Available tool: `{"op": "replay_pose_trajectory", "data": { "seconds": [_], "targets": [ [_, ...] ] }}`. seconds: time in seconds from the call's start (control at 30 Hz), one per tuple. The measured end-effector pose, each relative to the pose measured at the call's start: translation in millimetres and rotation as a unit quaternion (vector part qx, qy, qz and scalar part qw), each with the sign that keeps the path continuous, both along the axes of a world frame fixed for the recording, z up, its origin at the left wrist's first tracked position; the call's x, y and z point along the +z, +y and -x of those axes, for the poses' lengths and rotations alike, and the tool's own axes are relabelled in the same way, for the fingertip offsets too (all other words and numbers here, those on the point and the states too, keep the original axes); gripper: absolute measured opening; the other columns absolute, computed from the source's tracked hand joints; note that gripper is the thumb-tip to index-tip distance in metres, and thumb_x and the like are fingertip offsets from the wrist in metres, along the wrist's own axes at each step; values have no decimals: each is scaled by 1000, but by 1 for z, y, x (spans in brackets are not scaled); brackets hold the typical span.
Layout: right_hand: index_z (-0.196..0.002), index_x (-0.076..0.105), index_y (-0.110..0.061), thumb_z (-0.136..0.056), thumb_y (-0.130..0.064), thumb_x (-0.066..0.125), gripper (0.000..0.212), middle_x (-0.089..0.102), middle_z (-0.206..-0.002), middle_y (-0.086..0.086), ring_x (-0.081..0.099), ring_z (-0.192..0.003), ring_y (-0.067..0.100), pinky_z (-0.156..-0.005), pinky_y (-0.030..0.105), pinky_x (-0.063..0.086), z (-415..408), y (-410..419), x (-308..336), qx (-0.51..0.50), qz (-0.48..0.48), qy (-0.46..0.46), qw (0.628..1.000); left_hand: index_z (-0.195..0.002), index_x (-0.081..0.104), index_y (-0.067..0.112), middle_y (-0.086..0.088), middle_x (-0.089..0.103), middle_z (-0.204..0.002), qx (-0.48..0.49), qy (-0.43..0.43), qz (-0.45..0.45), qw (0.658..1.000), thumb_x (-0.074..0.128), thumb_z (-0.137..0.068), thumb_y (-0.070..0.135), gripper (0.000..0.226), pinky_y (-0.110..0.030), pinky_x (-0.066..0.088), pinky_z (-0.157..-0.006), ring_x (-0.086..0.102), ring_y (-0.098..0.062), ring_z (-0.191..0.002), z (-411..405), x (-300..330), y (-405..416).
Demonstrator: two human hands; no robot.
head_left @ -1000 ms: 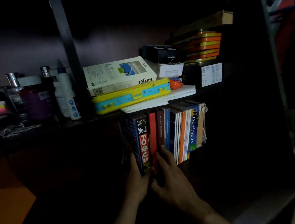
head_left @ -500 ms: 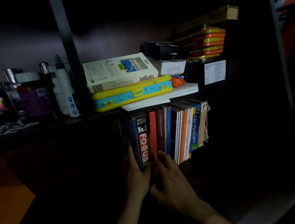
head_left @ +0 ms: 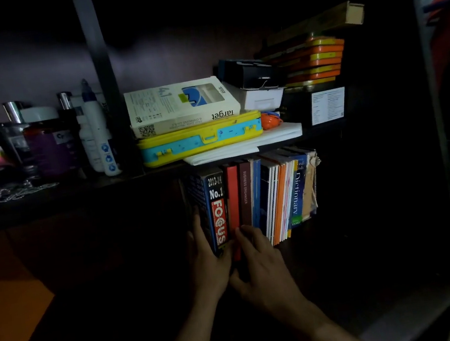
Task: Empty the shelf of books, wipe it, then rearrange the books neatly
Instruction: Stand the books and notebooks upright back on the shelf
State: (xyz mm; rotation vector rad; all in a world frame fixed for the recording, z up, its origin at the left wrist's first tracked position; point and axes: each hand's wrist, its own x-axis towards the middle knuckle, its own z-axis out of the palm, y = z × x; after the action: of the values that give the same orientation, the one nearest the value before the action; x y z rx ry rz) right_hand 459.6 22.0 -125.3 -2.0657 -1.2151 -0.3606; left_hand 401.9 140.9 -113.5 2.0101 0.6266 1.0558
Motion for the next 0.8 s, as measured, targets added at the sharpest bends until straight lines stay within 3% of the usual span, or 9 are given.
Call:
{"op": "replay_pose_trajectory", "data": {
  "seconds": [0.17, 0.27, 0.37, 0.43, 0.53, 0.6, 0.67, 0.73, 0.8],
  "targets": [
    [-158, 27, -21, -87, -39, 58, 80, 21, -165, -1, 30, -148, 16, -116, 44, 35, 8, -13, 10, 18, 21, 53, 998, -159, 18, 34, -7, 34, -157, 20, -13, 2, 1000, 78, -85, 19, 96, -33, 33, -110, 37, -23, -142, 19, 3, -13],
    [-157, 29, -21, -88, -31, 63, 78, 17, -166, -2, 24, -151, 15, -121, 41, 30, 30, -44, 18, 34, 23, 102, 994, -154, 18, 48, -6, 38, -156, -3, -15, 56, 998, 77, -84, 19, 96, -42, 41, -113, 45, -21, -137, 46, 3, -44],
    [-155, 34, -20, -89, -28, 65, 73, 20, -165, -3, 26, -150, 12, -120, 26, 25, 59, -97, 22, 28, 19, 129, 991, -150, 19, 49, -6, 42, -153, -87, -11, 156, 984, 74, -88, 5, 94, -31, 47, -101, 54, -17, -126, 79, 7, -96],
    [-154, 36, -22, -88, -29, 66, 72, 23, -163, -4, 29, -148, 12, -119, 35, 32, 78, -139, 26, 16, 11, 150, 989, -154, 25, 36, -6, 50, -145, -112, 3, 195, 974, 72, -90, 5, 85, -21, 51, -86, 62, -16, -114, 93, 12, -133],
    [-152, 39, -25, -86, -37, 63, 71, 30, -157, -5, 37, -142, 12, -114, 42, 39, 100, -203, 40, -10, 13, 171, 985, -145, 42, 29, 0, 61, -127, -171, 54, 188, 966, 70, -93, 12, 61, -9, 51, -66, 65, -1, -95, 105, 26, -193],
    [-149, 43, -23, -84, -39, 61, 69, 38, -149, -2, 45, -136, 16, -108, 41, 43, 108, -254, 50, -35, 20, 164, 986, -130, 53, 32, 4, 67, -122, -234, 104, 142, 956, 67, -96, 16, 40, -5, 48, -68, 63, 8, -94, 107, 36, -239],
    [-144, 46, -25, -82, -42, 58, 65, 44, -139, -3, 50, -127, 18, -103, 40, 45, 113, -301, 57, -71, 51, 139, 986, -124, 58, 29, 4, 67, -120, -288, 138, 124, 939, 64, -98, 20, 28, -11, 50, -74, 64, 5, -96, 105, 38, -277],
    [-141, 46, -28, -81, -46, 57, 64, 46, -135, -4, 51, -123, 20, -99, 39, 45, 117, -356, 62, -126, 100, 111, 981, -131, 57, 29, 2, 64, -129, -327, 183, 96, 922, 64, -97, 32, 35, -29, 54, -93, 64, -7, -111, 99, 38, -318],
    [-143, 44, -27, -79, -54, 52, 69, 45, -139, -1, 48, -127, 23, -99, 39, 42, 118, -408, 61, -176, 159, 101, 966, -139, 49, 34, 4, 55, -141, -363, 241, 43, 899, 63, -95, 45, 48, -34, 44, -109, 56, -14, -126, 91, 32, -353]
  ]
}}
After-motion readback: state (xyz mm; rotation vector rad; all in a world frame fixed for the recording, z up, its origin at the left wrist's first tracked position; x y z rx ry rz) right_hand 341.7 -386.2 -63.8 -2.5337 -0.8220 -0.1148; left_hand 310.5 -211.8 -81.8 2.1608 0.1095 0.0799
